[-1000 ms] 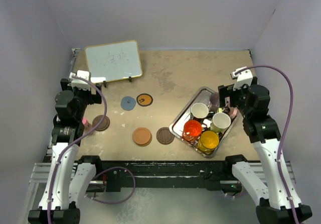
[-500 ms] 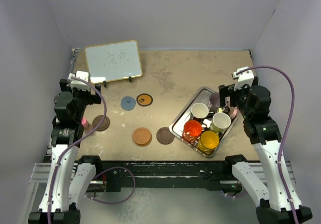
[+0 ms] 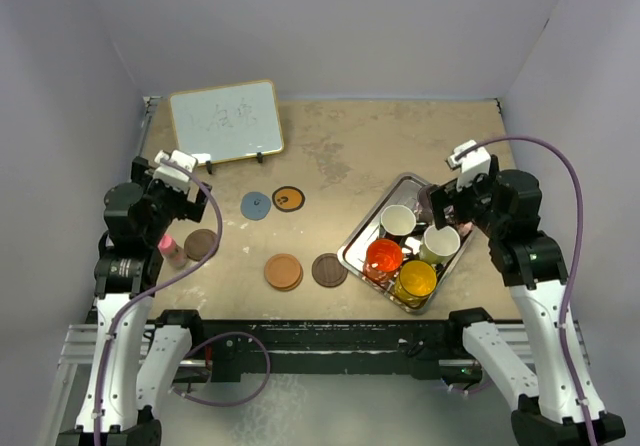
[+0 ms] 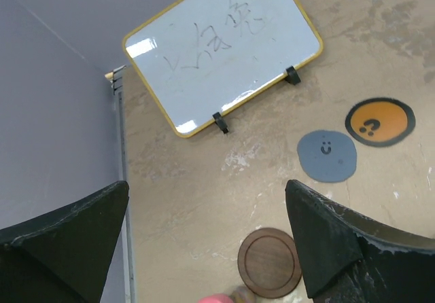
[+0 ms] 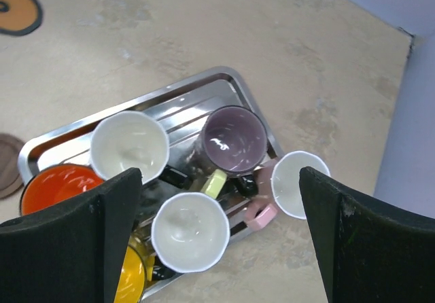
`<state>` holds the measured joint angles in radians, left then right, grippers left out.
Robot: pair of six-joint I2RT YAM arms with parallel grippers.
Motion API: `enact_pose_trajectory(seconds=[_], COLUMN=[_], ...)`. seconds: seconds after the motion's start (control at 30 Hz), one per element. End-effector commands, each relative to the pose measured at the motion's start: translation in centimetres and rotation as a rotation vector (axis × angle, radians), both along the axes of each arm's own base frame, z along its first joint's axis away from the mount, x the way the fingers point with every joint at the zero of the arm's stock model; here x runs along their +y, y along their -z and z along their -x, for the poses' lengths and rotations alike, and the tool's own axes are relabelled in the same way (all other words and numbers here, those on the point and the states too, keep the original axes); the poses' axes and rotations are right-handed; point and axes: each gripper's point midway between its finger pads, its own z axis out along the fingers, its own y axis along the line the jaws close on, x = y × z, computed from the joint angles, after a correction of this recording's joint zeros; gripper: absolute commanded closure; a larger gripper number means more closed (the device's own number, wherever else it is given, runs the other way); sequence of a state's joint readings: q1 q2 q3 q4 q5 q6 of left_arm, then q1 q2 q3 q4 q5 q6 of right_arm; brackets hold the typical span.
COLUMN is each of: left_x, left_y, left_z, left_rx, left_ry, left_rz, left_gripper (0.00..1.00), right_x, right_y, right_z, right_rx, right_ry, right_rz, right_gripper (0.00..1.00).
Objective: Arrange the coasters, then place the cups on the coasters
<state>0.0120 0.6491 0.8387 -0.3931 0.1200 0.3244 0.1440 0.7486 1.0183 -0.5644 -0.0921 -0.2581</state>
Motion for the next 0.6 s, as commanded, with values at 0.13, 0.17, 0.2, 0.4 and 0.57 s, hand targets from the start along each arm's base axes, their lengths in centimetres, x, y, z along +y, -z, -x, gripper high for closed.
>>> enact_pose_trajectory(seconds=[0.13, 0.17, 0.2, 0.4, 0.57], left_x=[-2.9, -3.2, -3.7, -4.6, -4.5], left_y=[1.5, 1.8, 2.2, 4.2, 4.6], left_z=[2.7, 2.8, 2.9, 1.1, -2.1], left_rx=[0.134, 0.148, 0.163, 0.233, 0.255], left_ry=[0.233, 0.255, 0.284, 0.364, 0.384], left_rz=[-0.079, -0.080, -0.080, -0.089, -0.114], left_gripper=[0.06, 0.06, 0.05, 0.03, 0.01], right_x=[4.5, 4.8, 5.0, 5.8, 6.2], right_y=[-0.2, 0.3, 0.8, 1.5, 1.0], right_z=[4.1, 4.4, 4.6, 3.6, 1.1], right_rx=[0.025, 0.043, 0.060, 0.073, 0.089], right_ry=[-0.399, -0.434, -0.459, -0.497, -0.493], right_rz=[0.051, 0.062, 0.065, 0.056, 0.043], right_gripper=[0.00, 0.00, 0.00, 0.00, 0.00])
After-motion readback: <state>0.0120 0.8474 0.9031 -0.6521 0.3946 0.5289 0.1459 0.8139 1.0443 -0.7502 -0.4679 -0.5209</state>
